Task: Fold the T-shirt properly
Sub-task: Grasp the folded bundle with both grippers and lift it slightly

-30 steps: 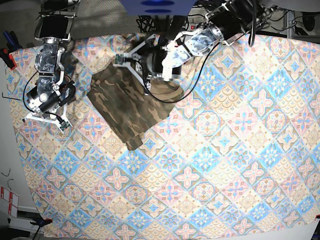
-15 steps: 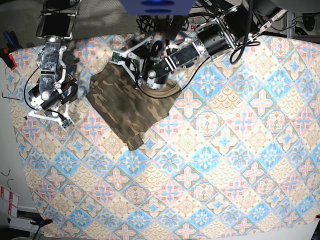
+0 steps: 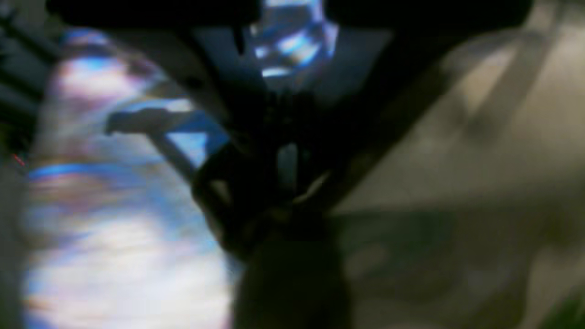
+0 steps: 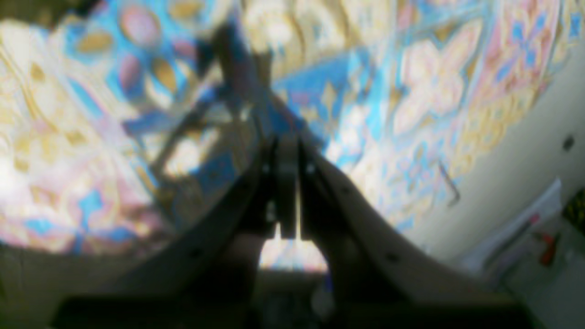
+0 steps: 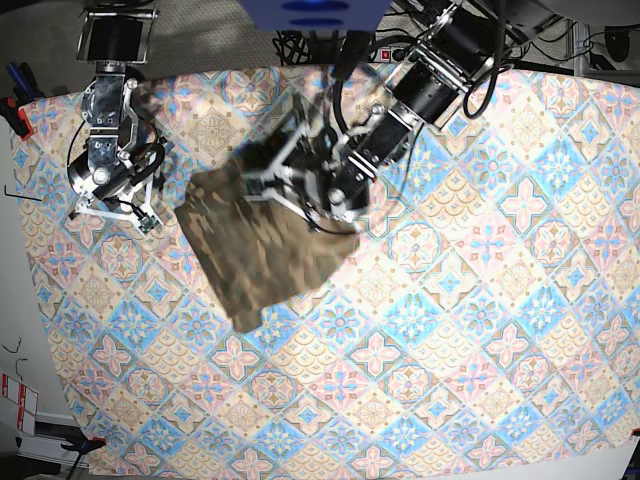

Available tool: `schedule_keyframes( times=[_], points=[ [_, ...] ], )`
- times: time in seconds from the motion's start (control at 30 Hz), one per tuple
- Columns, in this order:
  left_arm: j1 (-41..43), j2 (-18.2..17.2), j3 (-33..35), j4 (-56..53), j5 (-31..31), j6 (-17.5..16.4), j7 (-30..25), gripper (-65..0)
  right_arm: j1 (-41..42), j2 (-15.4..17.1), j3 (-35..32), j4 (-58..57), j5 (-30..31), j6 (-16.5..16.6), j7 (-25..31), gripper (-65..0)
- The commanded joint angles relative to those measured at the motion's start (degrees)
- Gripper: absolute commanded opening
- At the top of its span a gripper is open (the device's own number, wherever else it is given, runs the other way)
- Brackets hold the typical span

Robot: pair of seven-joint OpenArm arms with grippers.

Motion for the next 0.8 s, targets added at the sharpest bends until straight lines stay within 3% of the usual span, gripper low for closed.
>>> schedule_keyframes(
  times=[0.0, 0.07, 0.23, 0.43, 0.6, 0.77],
  points=[
    [-0.49, -0.48, -1.74, -0.22, 5.98, 1.74, 4.64, -65.0, 0.77, 0.69, 0.19, 0.97, -0.39, -0.10, 1.78, -64.4],
    [-0.32, -0.30, -3.67, -0.22, 8.18, 1.74, 4.81, -65.0, 1.03, 0.69, 0.28, 0.88, -0.39, -0.10, 4.42, -64.3],
    [1.35, -0.22, -4.20, -0.22, 9.41, 1.74, 4.46, -65.0, 6.57, 0.60, 0.11, -1.23, -0.39, -0.10, 5.04, -64.3],
    [2.15, -0.13, -4.38, -0.22, 9.23, 1.74, 4.46, -65.0, 15.80, 0.43, -4.99, -13.72, -0.39, -0.10, 5.56, -64.3],
    [2.32, -0.13, -4.38, -0.22, 9.23, 1.74, 4.46, -65.0, 20.37, -2.74, -6.75, -22.33, -0.39, -0.10, 8.82, -64.3],
    [1.88, -0.57, -4.73, -0.22, 9.23, 1.74, 4.46, -65.0, 20.20, -3.27, -7.37, -25.50, -0.39, -0.10, 9.78, -64.3]
  ],
)
